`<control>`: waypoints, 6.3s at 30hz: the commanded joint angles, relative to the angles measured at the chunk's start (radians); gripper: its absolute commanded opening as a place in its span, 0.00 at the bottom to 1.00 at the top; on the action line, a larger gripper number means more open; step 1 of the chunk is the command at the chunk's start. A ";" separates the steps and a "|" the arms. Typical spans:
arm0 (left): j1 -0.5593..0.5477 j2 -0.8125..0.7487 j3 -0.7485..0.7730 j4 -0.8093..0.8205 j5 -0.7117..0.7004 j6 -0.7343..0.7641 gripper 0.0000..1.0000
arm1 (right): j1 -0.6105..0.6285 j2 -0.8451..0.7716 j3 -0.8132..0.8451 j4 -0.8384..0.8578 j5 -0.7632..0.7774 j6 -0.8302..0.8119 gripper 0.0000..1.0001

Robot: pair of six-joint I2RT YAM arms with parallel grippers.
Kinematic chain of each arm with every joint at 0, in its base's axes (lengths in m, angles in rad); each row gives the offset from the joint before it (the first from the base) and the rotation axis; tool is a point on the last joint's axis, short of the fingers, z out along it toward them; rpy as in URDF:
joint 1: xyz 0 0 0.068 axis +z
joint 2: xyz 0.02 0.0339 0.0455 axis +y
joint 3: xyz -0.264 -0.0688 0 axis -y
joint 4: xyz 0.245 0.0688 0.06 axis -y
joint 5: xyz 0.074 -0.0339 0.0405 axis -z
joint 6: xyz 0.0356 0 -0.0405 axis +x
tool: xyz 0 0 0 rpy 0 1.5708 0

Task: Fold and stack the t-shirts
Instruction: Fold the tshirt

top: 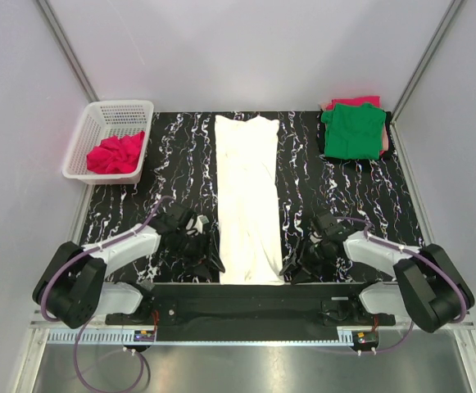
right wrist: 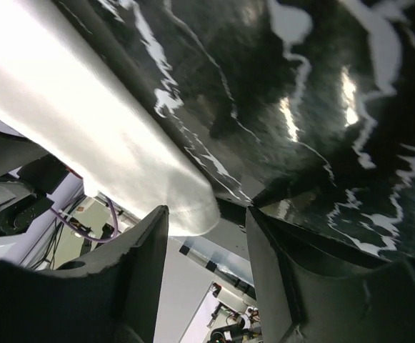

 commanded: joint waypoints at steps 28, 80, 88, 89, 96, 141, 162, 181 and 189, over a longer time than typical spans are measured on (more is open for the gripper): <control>-0.003 0.214 -0.038 0.199 0.004 0.025 0.63 | 0.046 0.137 -0.054 0.195 0.008 -0.001 0.53; -0.005 0.291 -0.249 0.512 -0.030 -0.056 0.05 | 0.054 0.273 -0.085 0.316 0.028 -0.013 0.00; -0.006 0.236 -0.226 0.460 -0.033 -0.062 0.00 | 0.054 0.195 -0.054 0.258 0.035 -0.010 0.00; -0.006 0.225 -0.218 0.448 -0.036 -0.061 0.00 | 0.054 0.183 -0.049 0.243 0.042 -0.013 0.00; -0.005 0.126 -0.147 0.330 -0.076 -0.050 0.00 | 0.054 0.094 0.021 0.125 0.063 -0.038 0.00; 0.075 0.253 -0.092 0.259 -0.201 0.033 0.61 | 0.054 0.192 -0.103 0.218 0.066 -0.067 0.50; 0.072 0.282 -0.075 0.256 -0.140 0.045 0.58 | 0.054 0.233 -0.048 0.201 0.068 -0.070 0.49; -0.066 0.409 -0.026 0.351 -0.105 -0.018 0.27 | 0.054 0.256 -0.033 0.210 0.055 -0.055 0.48; -0.082 0.374 -0.057 0.350 -0.100 -0.039 0.04 | 0.054 0.256 -0.037 0.207 0.054 -0.056 0.40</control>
